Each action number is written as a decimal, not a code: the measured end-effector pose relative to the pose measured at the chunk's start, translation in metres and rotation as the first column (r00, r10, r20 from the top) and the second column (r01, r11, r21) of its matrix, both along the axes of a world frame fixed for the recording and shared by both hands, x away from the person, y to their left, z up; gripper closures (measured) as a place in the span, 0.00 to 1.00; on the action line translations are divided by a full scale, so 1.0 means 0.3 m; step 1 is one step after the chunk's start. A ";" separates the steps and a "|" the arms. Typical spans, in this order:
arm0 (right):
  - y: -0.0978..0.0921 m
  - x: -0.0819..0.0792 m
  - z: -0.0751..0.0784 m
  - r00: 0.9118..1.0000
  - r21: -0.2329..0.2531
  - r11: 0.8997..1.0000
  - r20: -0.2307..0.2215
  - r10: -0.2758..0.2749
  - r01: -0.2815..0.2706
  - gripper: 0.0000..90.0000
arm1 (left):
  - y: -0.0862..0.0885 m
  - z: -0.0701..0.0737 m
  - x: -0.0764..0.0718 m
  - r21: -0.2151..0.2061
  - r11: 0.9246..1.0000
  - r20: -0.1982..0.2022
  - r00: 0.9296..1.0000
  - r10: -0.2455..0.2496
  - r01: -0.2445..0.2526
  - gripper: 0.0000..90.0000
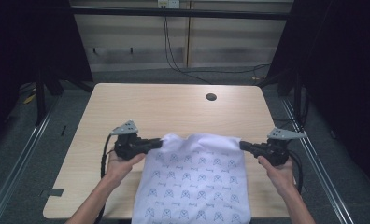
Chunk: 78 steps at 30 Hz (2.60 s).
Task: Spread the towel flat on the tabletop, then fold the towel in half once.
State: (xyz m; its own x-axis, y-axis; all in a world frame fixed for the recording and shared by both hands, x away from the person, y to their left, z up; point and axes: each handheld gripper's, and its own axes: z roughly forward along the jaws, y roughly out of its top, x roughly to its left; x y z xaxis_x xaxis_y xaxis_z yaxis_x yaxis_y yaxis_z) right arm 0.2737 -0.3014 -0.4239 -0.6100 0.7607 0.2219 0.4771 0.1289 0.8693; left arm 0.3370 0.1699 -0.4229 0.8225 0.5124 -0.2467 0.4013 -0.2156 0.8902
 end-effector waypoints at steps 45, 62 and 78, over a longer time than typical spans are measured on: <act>0.136 0.101 -0.219 0.966 -0.182 0.971 -0.232 0.109 -0.153 0.73 | 0.005 -0.253 0.057 0.286 0.956 -0.183 0.983 -0.007 0.060 0.78; 0.171 -0.010 -0.247 0.977 -0.306 0.942 -0.197 0.082 -0.140 0.93 | 0.037 -0.264 -0.057 0.282 0.956 -0.211 0.977 -0.025 0.085 0.96; 0.103 -0.174 -0.238 0.956 -0.242 0.951 -0.266 0.126 -0.193 0.92 | 0.004 -0.255 -0.203 0.247 0.945 -0.280 0.949 -0.141 0.213 0.87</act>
